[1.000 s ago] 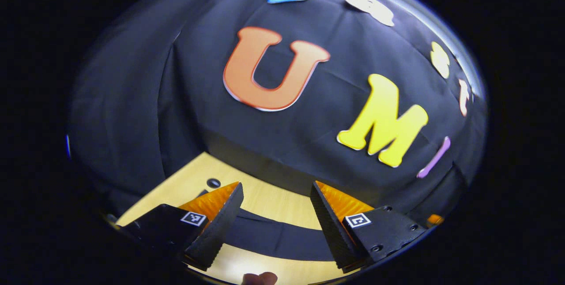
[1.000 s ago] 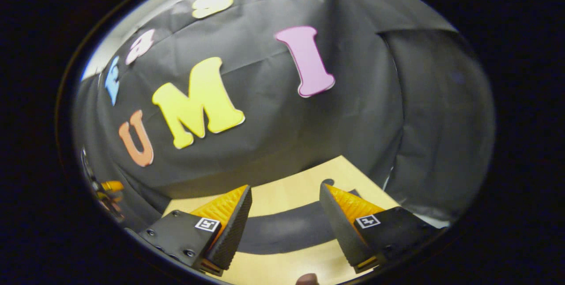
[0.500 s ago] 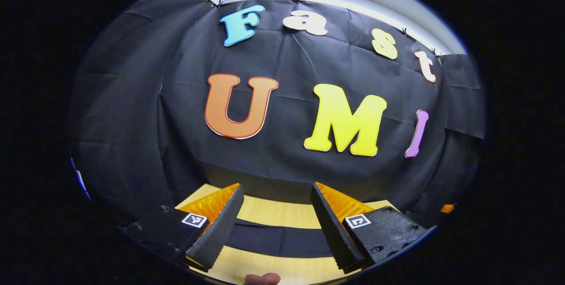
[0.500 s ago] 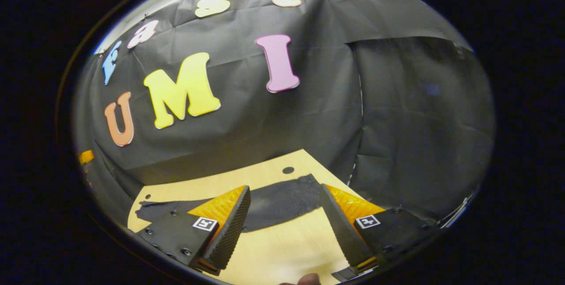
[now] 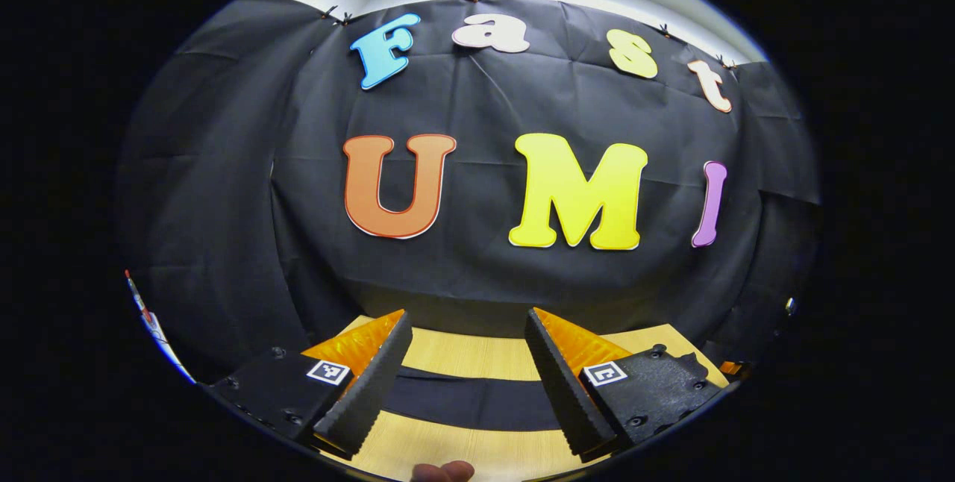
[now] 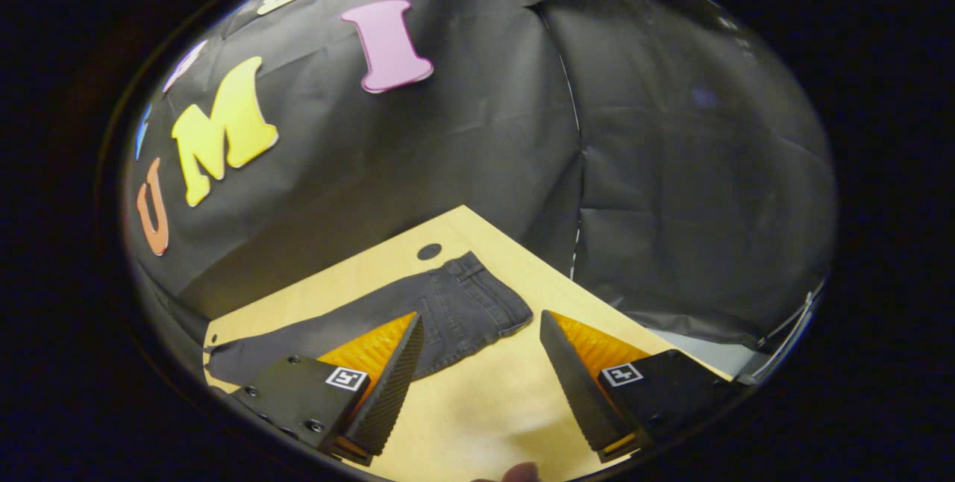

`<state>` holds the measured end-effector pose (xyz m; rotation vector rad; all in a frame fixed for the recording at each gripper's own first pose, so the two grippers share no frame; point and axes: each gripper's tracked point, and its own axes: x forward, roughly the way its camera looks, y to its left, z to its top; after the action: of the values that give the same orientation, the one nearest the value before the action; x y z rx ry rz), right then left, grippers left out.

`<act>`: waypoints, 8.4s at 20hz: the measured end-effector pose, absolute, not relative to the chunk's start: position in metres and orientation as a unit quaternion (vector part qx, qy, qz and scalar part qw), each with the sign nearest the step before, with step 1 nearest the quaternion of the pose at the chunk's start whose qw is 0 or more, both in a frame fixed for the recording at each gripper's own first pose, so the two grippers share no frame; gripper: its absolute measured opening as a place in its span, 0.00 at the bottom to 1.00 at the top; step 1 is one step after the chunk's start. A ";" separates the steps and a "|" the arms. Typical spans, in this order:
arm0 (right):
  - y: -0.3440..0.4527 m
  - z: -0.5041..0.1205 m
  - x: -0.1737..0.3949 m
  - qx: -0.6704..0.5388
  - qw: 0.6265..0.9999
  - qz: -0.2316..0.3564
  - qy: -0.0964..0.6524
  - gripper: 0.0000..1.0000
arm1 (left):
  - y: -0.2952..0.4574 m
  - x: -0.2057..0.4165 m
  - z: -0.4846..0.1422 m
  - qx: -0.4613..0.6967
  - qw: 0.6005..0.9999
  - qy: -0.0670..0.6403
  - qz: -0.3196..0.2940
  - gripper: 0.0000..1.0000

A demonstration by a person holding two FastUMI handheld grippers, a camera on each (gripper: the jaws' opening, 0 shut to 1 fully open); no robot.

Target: Grasp the waist and the cuffs of the jeans and fold them to make the two legs overlap; first hold the waist and fold one-third of the jeans toward the cuffs, then hold the cuffs and fold the remaining one-third in the same direction to finish folding.

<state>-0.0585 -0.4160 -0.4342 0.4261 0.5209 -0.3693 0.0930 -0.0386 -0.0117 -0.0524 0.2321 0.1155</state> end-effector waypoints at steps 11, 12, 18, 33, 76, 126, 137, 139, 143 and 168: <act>-0.441 -0.527 0.006 0.182 0.915 -0.168 0.319 0.98 | -0.043 0.092 -0.028 -0.017 0.984 0.150 0.096 0.98; -0.442 -0.524 0.007 0.179 0.918 -0.165 0.313 0.98 | -0.041 0.091 -0.031 -0.022 0.983 0.153 0.101 0.98; -0.419 -0.527 0.020 0.205 0.910 -0.127 0.337 0.46 | -0.026 0.084 -0.042 -0.045 0.978 0.168 0.119 0.98; -0.276 -0.304 0.036 0.073 0.960 -0.049 0.265 0.13 | 0.056 0.028 -0.056 -0.047 0.974 0.143 0.169 0.98; 0.017 -0.205 -0.068 -0.091 0.952 0.207 0.207 0.98 | 0.192 0.040 -0.237 -0.361 0.891 0.206 0.183 0.99; -0.156 -0.166 -0.166 0.024 0.975 0.026 0.219 0.97 | 0.033 0.211 -0.174 -0.464 0.867 0.179 0.033 0.11; -0.190 -0.149 -0.234 -0.084 0.980 -0.008 0.178 0.99 | -0.200 0.203 -0.233 -0.201 0.943 0.243 -0.102 0.10; -0.202 -0.155 -0.236 -0.078 0.979 -0.016 0.188 0.99 | -0.221 0.208 -0.269 -0.173 0.941 0.266 -0.116 0.10; -0.229 -0.172 -0.234 -0.059 0.975 -0.036 0.212 0.99 | -0.250 0.205 -0.309 -0.132 0.942 0.289 -0.109 0.11; -0.150 -0.126 -0.150 0.001 0.995 0.022 0.098 0.99 | -0.133 0.140 -0.093 -0.106 0.981 0.142 -0.078 0.98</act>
<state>-0.1500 -0.1495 -0.1258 0.0020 0.1954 0.0442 0.1403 -0.1325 -0.0929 -0.2132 0.2854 -0.1575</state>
